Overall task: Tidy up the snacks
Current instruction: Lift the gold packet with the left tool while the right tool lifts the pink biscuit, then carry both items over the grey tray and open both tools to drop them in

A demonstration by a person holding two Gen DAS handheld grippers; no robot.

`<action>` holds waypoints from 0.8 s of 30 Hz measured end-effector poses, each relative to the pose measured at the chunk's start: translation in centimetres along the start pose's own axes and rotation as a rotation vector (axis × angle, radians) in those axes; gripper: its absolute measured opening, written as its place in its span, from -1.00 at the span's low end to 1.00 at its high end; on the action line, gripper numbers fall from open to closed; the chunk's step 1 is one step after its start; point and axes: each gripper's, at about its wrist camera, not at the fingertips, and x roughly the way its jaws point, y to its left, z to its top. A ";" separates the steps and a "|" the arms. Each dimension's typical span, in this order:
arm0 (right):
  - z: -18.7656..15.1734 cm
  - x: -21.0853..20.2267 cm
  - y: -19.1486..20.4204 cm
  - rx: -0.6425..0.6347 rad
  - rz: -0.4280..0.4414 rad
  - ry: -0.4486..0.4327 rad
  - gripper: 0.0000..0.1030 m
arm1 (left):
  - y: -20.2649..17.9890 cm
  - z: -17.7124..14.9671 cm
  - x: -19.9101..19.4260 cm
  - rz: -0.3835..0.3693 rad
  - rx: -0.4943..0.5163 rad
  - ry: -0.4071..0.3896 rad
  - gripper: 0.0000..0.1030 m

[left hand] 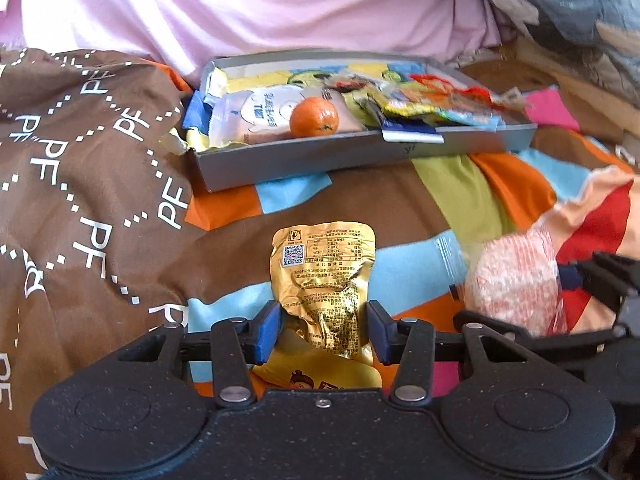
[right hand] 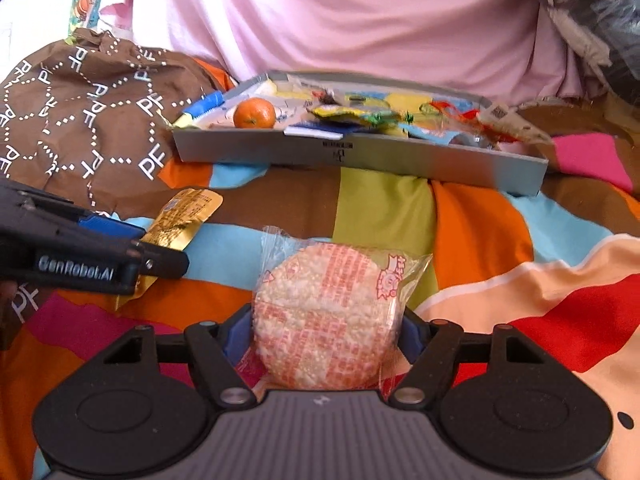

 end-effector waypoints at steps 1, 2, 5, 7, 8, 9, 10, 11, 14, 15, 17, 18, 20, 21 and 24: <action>-0.1 -0.3 0.1 -0.004 -0.004 -0.023 0.45 | 0.1 0.1 -0.1 -0.005 -0.010 -0.009 -0.06; -0.1 -0.6 0.2 -0.009 -0.008 -0.044 0.45 | 0.2 0.1 -0.1 -0.009 -0.017 -0.017 -0.07; -0.3 -1.4 0.4 -0.022 -0.022 -0.096 0.45 | 0.4 0.3 -0.5 -0.007 -0.038 -0.049 -0.07; -0.4 -1.7 0.5 -0.031 -0.030 -0.120 0.45 | 0.5 0.4 -0.9 -0.005 -0.047 -0.077 -0.07; -0.4 -2.0 0.6 -0.035 -0.037 -0.135 0.45 | 0.6 0.5 -1.1 -0.007 -0.050 -0.091 -0.07; -0.4 -2.3 0.6 -0.037 -0.041 -0.154 0.45 | 0.6 0.6 -1.3 -0.013 -0.051 -0.106 -0.07; -0.3 -2.7 0.6 -0.038 -0.041 -0.180 0.45 | 0.5 0.8 -1.6 -0.022 -0.047 -0.120 -0.07; -0.1 -3.1 0.6 -0.039 -0.037 -0.200 0.45 | 0.5 0.9 -1.8 -0.025 -0.041 -0.133 -0.07; 1.1 -3.9 0.3 -0.051 -0.025 -0.245 0.45 | 0.4 1.5 -2.7 -0.031 -0.035 -0.180 -0.07; 1.5 -4.1 0.1 -0.056 -0.025 -0.256 0.45 | 0.5 1.7 -3.0 -0.033 -0.040 -0.197 -0.07; 2.5 -4.2 -0.2 -0.063 -0.019 -0.270 0.45 | 0.6 2.1 -3.4 -0.030 -0.046 -0.216 -0.07; 3.1 -4.3 -0.5 -0.067 -0.013 -0.274 0.46 | 0.7 2.5 -3.7 -0.023 -0.051 -0.218 -0.07; 4.6 -4.3 -1.2 -0.075 0.011 -0.279 0.46 | 0.9 3.2 -4.5 -0.006 -0.056 -0.234 -0.07; 5.5 -4.2 -1.6 -0.088 0.022 -0.282 0.46 | 1.0 3.7 -4.9 0.009 -0.057 -0.245 -0.07; 8.7 -3.8 -2.8 -0.122 0.036 -0.304 0.46 | 1.5 5.6 -5.5 0.038 -0.074 -0.263 -0.07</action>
